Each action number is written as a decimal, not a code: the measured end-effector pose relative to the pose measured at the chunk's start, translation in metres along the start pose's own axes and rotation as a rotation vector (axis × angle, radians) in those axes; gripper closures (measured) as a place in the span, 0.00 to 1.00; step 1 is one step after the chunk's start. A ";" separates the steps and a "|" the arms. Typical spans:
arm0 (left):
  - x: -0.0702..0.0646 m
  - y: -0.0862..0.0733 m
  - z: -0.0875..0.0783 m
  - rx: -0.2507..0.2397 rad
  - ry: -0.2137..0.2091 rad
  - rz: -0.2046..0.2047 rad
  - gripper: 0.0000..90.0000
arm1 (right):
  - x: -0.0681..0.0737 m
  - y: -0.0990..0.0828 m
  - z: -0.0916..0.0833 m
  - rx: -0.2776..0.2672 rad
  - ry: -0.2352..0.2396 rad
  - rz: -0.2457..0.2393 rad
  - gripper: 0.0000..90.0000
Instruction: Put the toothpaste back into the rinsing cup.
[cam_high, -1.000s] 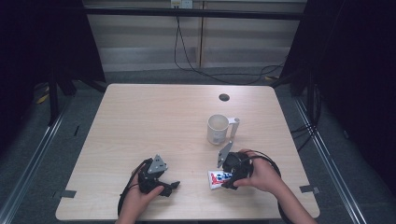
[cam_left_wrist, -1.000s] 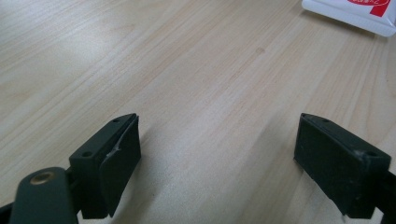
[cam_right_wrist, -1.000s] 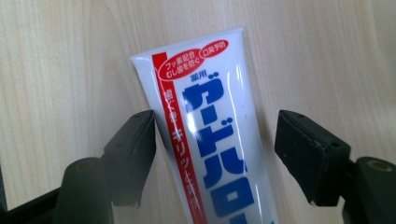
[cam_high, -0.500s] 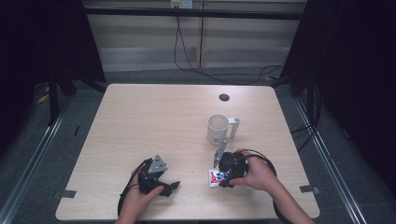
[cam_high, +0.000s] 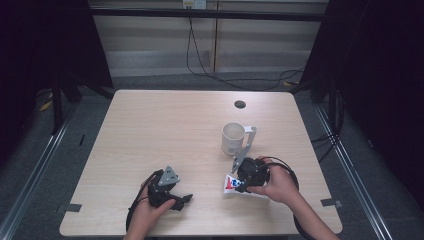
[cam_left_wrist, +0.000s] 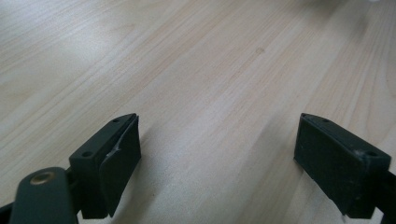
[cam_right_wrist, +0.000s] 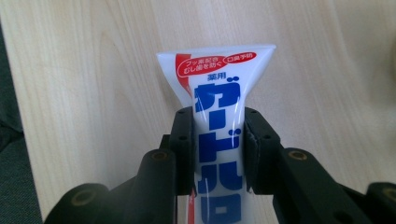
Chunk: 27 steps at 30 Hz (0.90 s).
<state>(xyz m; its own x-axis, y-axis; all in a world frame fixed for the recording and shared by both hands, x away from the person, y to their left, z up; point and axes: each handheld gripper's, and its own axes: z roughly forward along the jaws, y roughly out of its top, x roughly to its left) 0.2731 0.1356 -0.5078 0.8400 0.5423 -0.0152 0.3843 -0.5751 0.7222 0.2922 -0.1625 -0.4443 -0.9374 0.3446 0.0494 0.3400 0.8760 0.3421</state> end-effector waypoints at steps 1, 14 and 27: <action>0.000 0.000 0.000 0.000 0.000 0.000 0.16 | -0.001 -0.001 -0.003 -0.014 -0.002 0.007 0.77; 0.000 0.000 0.000 0.001 0.000 -0.002 0.16 | -0.011 -0.011 -0.032 -0.237 -0.015 0.100 0.76; 0.000 0.000 0.000 0.000 0.000 -0.002 0.16 | -0.016 -0.010 -0.045 -0.363 -0.045 0.161 0.76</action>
<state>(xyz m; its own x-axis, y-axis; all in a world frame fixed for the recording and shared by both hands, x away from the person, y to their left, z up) 0.2731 0.1356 -0.5078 0.8393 0.5435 -0.0160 0.3856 -0.5742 0.7222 0.3000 -0.1921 -0.4064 -0.8672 0.4895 0.0915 0.4269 0.6361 0.6428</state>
